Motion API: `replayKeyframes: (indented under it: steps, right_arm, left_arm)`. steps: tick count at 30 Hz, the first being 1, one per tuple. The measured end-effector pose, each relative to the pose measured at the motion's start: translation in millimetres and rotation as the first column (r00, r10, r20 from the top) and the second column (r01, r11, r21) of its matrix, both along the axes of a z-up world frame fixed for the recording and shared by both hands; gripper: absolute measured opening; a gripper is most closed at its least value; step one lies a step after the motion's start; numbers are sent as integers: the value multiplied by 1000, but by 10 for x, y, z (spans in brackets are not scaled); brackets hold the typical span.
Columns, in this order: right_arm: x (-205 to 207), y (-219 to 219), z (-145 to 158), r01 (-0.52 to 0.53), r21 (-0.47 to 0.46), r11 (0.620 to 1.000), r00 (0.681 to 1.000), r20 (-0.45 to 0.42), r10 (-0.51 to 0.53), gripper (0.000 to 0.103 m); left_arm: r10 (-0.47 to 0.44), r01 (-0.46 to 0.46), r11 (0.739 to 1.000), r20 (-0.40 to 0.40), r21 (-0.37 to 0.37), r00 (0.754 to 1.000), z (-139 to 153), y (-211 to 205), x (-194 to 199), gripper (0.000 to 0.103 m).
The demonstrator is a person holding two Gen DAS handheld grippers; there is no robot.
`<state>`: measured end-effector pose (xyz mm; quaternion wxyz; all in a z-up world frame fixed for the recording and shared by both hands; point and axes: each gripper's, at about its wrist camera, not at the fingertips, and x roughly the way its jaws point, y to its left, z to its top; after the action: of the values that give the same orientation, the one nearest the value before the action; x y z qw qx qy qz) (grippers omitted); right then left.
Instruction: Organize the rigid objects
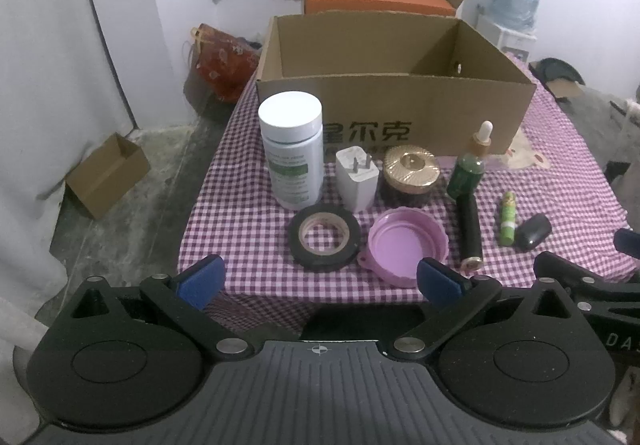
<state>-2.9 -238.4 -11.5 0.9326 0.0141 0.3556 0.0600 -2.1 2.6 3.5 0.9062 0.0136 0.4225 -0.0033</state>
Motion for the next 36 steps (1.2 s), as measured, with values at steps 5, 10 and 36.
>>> replayKeyframes:
  steps: [5,10,36]
  right_arm:
    - [8,0,-5,-2,4,1000,1000,-1,2,103]
    - [21,0,-10,-2,8,1000,1000,-3,3,103]
    - [29,-454,-141,57,139,989,998,28,-62,103]
  left_arm:
    - [1,-1,1000,0,1,1000,-2,-1,0,103]
    - [0,0,1000,-2,1,1000,-16,5,11,103]
    - [-185,185,983,7,8,983,-214,-359,143,102]
